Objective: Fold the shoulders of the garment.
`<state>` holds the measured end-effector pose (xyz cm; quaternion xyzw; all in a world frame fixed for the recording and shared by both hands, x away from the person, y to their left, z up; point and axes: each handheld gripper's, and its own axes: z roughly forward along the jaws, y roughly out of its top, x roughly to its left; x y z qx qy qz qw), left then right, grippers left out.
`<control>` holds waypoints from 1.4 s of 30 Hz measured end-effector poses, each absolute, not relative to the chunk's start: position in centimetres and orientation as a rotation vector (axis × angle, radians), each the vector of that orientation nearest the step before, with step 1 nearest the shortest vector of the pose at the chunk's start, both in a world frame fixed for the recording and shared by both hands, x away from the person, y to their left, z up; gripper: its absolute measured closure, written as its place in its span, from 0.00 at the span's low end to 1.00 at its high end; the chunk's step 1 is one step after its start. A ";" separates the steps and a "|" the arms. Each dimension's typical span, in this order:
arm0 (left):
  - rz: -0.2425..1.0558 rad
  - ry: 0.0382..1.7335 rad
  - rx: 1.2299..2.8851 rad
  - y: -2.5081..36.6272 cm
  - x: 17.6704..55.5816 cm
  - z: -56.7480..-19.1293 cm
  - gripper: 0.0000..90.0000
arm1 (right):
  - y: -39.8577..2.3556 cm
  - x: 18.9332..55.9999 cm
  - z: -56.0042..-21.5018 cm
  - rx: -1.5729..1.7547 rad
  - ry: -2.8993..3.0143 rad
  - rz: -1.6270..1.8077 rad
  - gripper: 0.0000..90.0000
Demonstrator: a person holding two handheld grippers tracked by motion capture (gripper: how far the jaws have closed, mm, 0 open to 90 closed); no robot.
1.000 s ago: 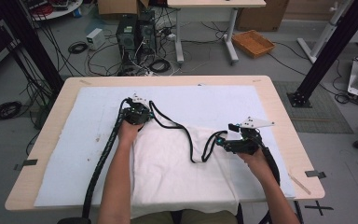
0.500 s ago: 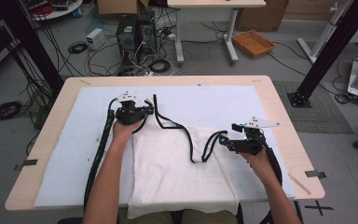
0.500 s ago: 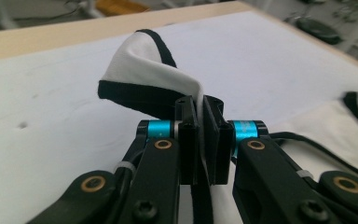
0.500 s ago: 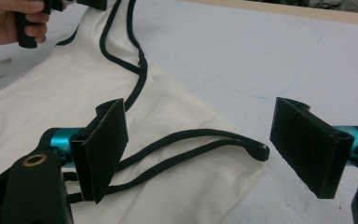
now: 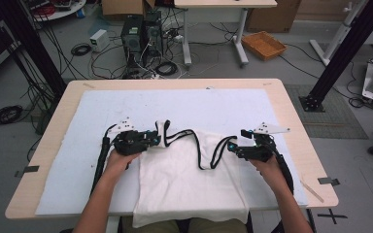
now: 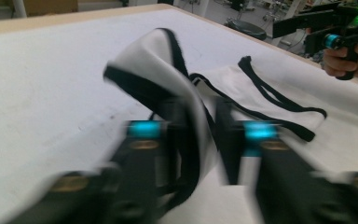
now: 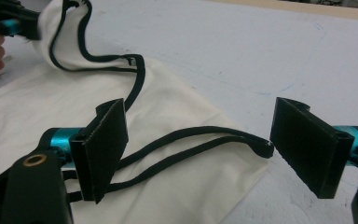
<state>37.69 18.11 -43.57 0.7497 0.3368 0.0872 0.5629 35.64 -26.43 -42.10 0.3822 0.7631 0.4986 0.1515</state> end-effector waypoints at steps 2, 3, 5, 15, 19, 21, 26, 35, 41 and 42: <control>0.310 0.852 1.749 18.6 37.7 -42.9 0.36 | -26.5 35.7 -42.1 1.101 2.188 1.435 0.21; 0.351 0.869 1.739 18.9 37.9 -42.5 0.36 | -26.5 35.7 -42.1 1.104 2.186 1.439 0.21; 0.372 0.890 1.722 19.1 38.5 -41.7 0.35 | -26.4 35.7 -42.1 1.109 2.188 1.435 0.21; 0.241 0.868 1.894 14.6 41.6 -42.3 0.31 | -26.1 35.7 -42.4 1.101 2.214 1.414 0.21; 0.138 0.806 1.856 14.6 42.0 -42.9 0.57 | -25.9 35.7 -42.4 1.092 2.224 1.407 0.21; 0.139 0.740 1.859 14.6 41.5 -42.7 0.86 | -26.0 35.7 -42.4 1.090 2.227 1.403 0.21; 0.143 0.642 1.835 15.3 39.7 -42.1 0.94 | -25.9 35.5 -42.5 1.093 2.242 1.403 0.21; 0.110 0.506 1.817 18.1 34.6 -42.4 0.93 | -25.7 35.1 -42.5 1.100 2.247 1.401 0.21; 0.130 0.600 1.779 20.0 33.2 -43.0 0.52 | -25.5 34.8 -42.4 1.095 2.256 1.403 0.21; 0.135 0.619 1.765 20.3 33.1 -43.1 0.50 | -25.4 34.7 -42.4 1.091 2.258 1.401 0.21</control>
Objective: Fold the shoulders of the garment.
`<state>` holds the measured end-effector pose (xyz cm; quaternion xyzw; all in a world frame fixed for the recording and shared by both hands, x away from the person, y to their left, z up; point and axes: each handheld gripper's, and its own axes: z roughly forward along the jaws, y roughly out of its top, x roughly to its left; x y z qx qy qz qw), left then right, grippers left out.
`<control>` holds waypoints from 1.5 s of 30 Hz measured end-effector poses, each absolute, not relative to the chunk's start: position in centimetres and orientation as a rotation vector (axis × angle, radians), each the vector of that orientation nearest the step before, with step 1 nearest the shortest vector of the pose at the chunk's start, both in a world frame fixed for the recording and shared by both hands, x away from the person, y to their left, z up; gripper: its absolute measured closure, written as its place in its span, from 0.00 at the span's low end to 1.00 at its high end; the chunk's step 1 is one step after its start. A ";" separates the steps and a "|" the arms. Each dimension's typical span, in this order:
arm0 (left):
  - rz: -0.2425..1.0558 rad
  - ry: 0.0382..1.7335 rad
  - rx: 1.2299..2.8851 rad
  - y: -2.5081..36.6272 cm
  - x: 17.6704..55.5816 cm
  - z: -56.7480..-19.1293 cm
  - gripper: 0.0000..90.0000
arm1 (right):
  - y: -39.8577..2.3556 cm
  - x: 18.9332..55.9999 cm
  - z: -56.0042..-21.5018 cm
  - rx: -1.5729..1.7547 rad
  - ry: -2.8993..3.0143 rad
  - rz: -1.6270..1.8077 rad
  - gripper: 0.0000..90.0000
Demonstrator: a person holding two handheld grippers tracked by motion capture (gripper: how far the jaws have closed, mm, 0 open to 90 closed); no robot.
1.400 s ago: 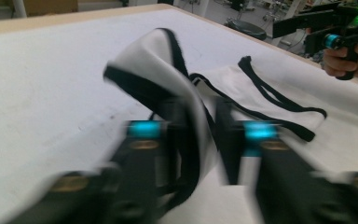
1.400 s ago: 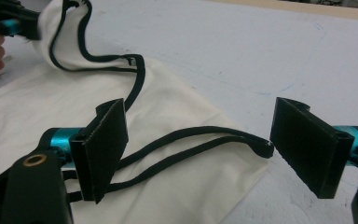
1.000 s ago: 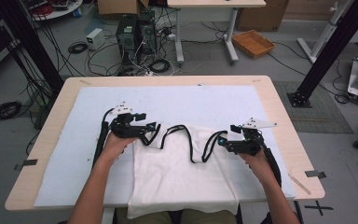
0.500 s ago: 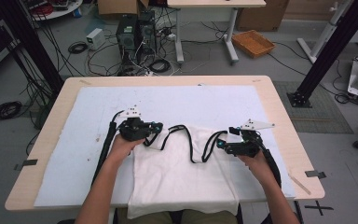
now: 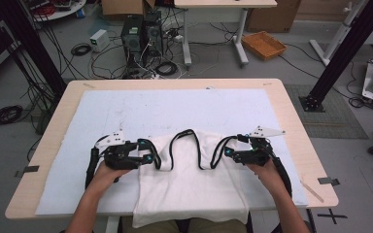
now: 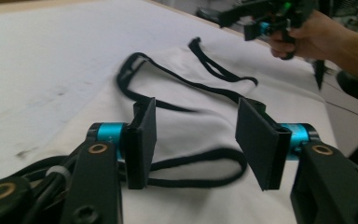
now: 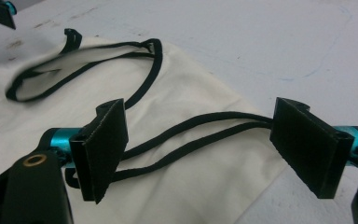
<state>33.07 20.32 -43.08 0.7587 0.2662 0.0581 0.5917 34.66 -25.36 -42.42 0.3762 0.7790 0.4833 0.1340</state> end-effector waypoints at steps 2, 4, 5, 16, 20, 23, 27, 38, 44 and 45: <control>0.162 0.632 1.766 20.6 32.7 -43.4 0.50 | -25.1 34.4 -42.3 1.083 2.268 1.402 0.21; 0.188 0.630 1.803 20.3 32.3 -43.6 0.50 | -24.7 34.0 -42.2 1.057 2.294 1.400 0.21; 0.188 0.626 1.823 20.0 32.1 -43.7 0.50 | -24.4 33.6 -42.1 1.026 2.312 1.399 0.21; 0.222 0.446 1.978 15.2 30.2 -44.0 0.48 | -19.0 31.2 -43.4 0.662 2.563 1.283 0.60; 0.274 0.448 2.054 14.4 30.3 -44.6 0.58 | -18.5 31.2 -44.0 0.633 2.579 1.180 0.72; 0.301 0.449 2.073 14.3 30.4 -44.7 0.93 | -18.6 31.6 -44.3 0.658 2.573 1.111 0.87; 0.280 0.491 1.991 15.4 30.5 -44.2 0.94 | -19.6 32.0 -44.0 0.703 2.538 1.135 0.94; 0.239 0.593 1.777 19.9 30.4 -43.4 0.94 | -26.2 31.2 -42.1 0.884 2.343 1.269 0.95; 0.206 0.564 1.774 20.4 30.3 -43.2 0.93 | -26.6 30.5 -42.1 0.862 2.380 1.287 0.94; 0.194 0.557 1.774 20.7 30.3 -43.1 0.93 | -26.5 30.4 -42.0 0.850 2.390 1.301 0.94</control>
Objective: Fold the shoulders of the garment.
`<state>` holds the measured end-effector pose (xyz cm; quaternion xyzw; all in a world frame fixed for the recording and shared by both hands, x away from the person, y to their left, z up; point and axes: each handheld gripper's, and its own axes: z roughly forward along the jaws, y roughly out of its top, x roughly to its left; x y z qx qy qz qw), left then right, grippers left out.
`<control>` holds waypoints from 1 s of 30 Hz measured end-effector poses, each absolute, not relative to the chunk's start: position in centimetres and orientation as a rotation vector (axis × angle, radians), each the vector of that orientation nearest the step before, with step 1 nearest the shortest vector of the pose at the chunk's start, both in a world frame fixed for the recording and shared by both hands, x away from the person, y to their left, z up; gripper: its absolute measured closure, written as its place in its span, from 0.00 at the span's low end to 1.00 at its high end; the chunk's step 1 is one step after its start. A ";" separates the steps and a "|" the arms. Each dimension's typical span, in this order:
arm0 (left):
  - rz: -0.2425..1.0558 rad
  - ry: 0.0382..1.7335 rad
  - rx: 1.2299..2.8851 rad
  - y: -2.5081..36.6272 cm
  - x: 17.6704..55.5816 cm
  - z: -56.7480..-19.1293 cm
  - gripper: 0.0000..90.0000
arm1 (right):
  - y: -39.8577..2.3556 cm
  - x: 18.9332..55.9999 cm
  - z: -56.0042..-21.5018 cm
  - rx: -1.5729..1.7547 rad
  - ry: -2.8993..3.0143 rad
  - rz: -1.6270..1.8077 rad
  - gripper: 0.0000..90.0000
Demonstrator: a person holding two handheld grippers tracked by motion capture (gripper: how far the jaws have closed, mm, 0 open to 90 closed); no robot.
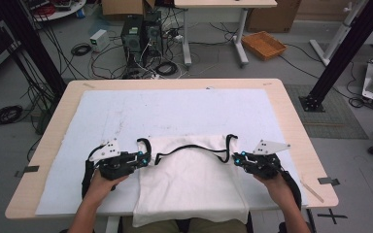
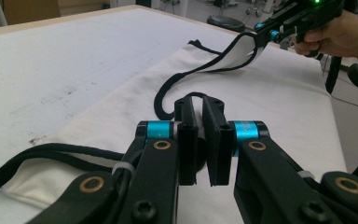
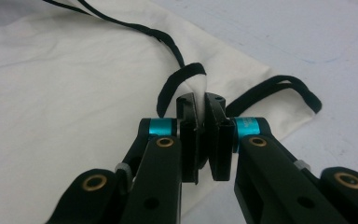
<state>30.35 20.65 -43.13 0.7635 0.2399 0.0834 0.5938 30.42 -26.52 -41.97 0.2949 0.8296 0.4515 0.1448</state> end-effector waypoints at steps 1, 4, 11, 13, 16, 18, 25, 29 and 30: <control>0.178 0.555 1.778 20.9 30.3 -43.1 0.92 | -26.5 30.3 -41.9 0.836 2.413 1.316 0.93; 0.115 0.545 1.764 21.5 30.4 -43.3 0.80 | -26.0 30.0 -42.1 0.785 2.468 1.315 0.82; 0.151 0.636 1.689 22.0 30.6 -43.2 0.63 | -26.7 30.5 -41.8 0.865 2.414 1.417 0.84; 0.176 0.668 1.700 21.8 30.8 -43.4 0.64 | -25.9 30.4 -42.1 0.816 2.453 1.387 0.91; 0.212 0.678 1.726 21.3 30.8 -43.7 0.67 | -24.0 30.4 -43.2 0.771 2.548 1.215 0.95; 0.245 0.684 1.722 21.2 30.8 -43.6 0.67 | -23.3 30.6 -43.9 0.749 2.598 1.125 0.96; 0.369 0.824 1.620 22.1 31.1 -43.6 0.37 | -24.1 30.7 -44.3 0.731 2.656 1.112 0.90; 0.378 0.844 1.592 22.6 31.5 -43.8 0.30 | -25.0 31.2 -43.6 0.820 2.561 1.266 0.60; 0.392 0.851 1.589 22.5 31.5 -43.9 0.29 | -25.3 31.3 -43.3 0.840 2.509 1.298 0.51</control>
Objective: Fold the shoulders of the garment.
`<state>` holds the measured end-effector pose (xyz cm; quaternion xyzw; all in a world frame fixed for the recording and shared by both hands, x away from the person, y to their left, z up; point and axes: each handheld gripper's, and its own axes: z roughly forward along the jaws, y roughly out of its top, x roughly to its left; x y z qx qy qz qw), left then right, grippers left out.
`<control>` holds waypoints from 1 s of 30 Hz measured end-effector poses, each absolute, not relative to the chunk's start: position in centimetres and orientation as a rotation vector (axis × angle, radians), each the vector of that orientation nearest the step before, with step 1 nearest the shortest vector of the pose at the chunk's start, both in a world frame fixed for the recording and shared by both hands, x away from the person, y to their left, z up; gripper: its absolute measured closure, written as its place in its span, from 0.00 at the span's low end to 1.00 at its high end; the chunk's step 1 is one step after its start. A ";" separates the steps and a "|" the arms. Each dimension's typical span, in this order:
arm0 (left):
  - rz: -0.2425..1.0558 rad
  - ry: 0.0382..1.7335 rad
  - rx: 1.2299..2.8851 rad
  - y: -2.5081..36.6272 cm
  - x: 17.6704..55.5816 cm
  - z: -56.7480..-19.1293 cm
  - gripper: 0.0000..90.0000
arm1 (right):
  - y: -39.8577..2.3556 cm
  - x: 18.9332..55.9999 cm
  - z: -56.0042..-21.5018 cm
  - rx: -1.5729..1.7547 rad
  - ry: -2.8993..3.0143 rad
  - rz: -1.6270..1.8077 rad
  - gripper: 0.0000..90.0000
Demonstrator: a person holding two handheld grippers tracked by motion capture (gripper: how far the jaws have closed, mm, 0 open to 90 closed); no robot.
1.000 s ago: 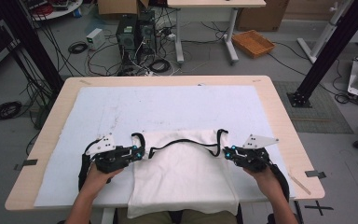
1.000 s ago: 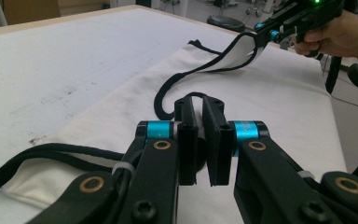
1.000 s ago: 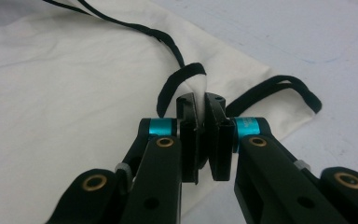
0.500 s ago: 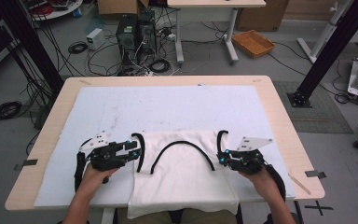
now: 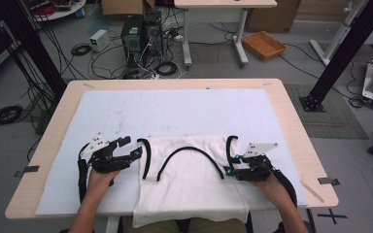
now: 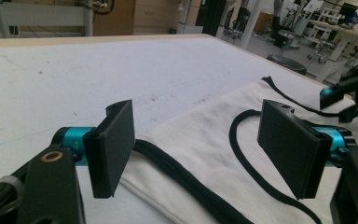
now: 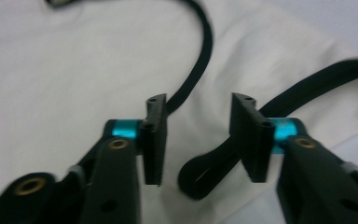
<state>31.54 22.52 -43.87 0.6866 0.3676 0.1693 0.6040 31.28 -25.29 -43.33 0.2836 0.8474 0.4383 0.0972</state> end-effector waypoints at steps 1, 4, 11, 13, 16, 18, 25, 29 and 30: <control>0.399 0.851 1.594 22.6 31.6 -43.9 0.28 | -25.6 31.4 -43.1 0.862 2.450 1.310 0.41; 0.427 0.860 1.591 22.6 31.8 -44.0 0.28 | -26.4 32.1 -42.8 0.943 2.300 1.289 0.27; 0.494 0.865 1.600 23.3 31.9 -44.1 0.28 | -27.6 32.9 -42.7 1.051 2.185 1.258 0.21; 0.493 0.862 1.588 23.6 31.9 -44.1 0.28 | -27.9 33.0 -42.7 1.057 2.178 1.254 0.21; 0.500 0.871 1.584 23.9 31.8 -44.1 0.28 | -28.3 33.1 -42.6 1.068 2.164 1.251 0.21; 0.500 0.877 1.582 24.2 31.7 -44.1 0.28 | -28.6 33.2 -42.6 1.083 2.153 1.253 0.21; 0.510 0.894 1.555 24.7 31.4 -44.0 0.28 | -29.6 33.0 -42.8 1.116 2.113 1.225 0.21; 0.519 0.894 1.551 24.6 31.6 -44.0 0.28 | -30.3 32.6 -42.7 1.132 2.113 1.237 0.21; 0.522 0.895 1.548 24.5 31.7 -44.0 0.28 | -30.4 32.5 -42.7 1.137 2.113 1.238 0.21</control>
